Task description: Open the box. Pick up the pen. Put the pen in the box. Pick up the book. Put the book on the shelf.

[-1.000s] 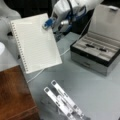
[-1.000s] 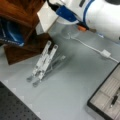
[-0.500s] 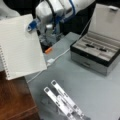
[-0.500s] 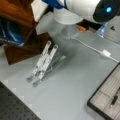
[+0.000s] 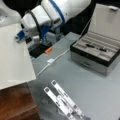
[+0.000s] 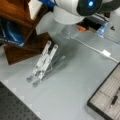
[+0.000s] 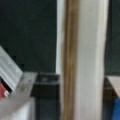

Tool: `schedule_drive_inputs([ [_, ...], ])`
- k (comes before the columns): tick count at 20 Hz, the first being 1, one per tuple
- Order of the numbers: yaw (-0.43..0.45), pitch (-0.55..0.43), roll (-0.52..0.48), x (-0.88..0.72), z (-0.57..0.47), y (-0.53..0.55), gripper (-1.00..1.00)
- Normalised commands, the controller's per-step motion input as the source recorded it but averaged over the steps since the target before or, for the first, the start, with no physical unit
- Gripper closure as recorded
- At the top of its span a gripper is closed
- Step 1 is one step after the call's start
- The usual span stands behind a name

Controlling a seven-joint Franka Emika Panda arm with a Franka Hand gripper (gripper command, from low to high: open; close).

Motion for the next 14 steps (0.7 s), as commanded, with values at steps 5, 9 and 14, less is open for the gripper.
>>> schedule_drive_inputs([
  [5,0.32,-0.168,-0.083,-0.39,-0.1,-0.3,1.0],
  [9,0.29,-0.196,-0.085,-0.39,-0.13,-0.27,1.0],
  [14,0.256,-0.187,-0.128,-0.37,-0.14,-0.21,1.0],
])
